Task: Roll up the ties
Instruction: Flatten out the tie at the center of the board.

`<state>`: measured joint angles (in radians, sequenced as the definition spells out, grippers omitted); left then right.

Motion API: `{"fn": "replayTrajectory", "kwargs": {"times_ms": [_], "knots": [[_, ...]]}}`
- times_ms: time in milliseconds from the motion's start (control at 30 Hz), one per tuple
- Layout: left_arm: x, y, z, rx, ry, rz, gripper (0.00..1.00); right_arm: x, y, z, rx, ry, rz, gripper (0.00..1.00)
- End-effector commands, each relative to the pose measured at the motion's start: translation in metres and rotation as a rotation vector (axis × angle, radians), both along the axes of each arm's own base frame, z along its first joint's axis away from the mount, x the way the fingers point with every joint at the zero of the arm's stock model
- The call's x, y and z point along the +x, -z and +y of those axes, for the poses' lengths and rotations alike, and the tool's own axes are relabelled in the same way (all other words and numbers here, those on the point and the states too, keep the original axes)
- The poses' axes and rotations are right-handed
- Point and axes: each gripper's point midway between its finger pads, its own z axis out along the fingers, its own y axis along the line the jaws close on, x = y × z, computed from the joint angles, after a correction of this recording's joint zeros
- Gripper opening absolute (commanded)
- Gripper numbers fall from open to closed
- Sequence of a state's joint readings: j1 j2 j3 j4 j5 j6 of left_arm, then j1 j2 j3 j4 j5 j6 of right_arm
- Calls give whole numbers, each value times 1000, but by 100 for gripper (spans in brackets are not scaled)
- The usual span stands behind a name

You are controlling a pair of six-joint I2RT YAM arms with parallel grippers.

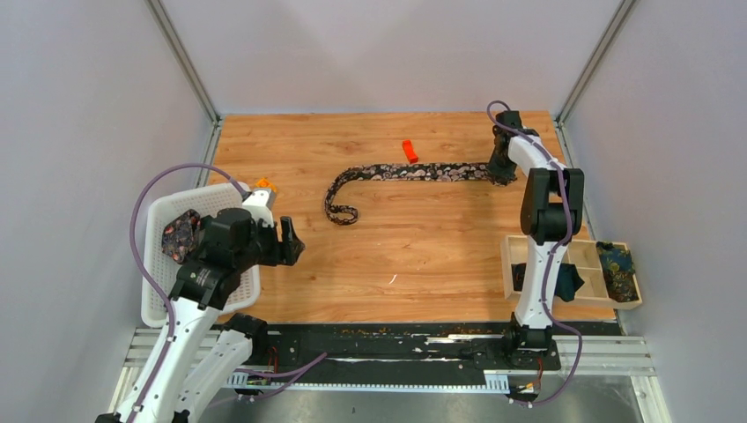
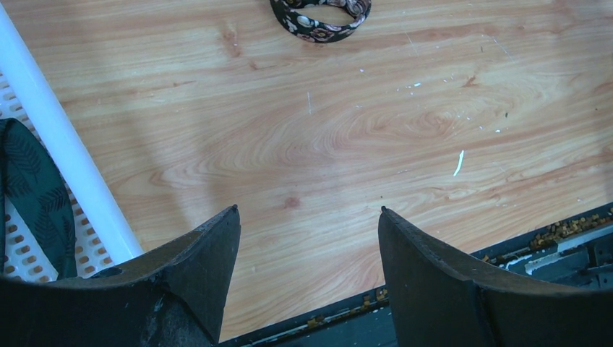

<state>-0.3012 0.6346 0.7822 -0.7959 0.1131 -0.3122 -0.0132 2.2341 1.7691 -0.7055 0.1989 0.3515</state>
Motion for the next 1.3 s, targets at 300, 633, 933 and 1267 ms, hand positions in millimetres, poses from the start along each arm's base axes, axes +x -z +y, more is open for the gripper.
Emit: {"fn": "replayTrajectory", "kwargs": {"times_ms": [300, 633, 933, 1267], "knots": [[20, 3, -4, -45, -110, 81, 77, -53, -91, 50, -76, -119, -35, 24], [101, 32, -26, -62, -194, 121, 79, -162, -95, 148, 86, -332, -97, 30], [192, 75, -51, 42, -156, 199, 79, -240, -106, 185, 180, -443, -156, 31], [235, 138, -64, 126, -123, 324, 53, -280, -140, 179, 227, -472, -249, 32]]}}
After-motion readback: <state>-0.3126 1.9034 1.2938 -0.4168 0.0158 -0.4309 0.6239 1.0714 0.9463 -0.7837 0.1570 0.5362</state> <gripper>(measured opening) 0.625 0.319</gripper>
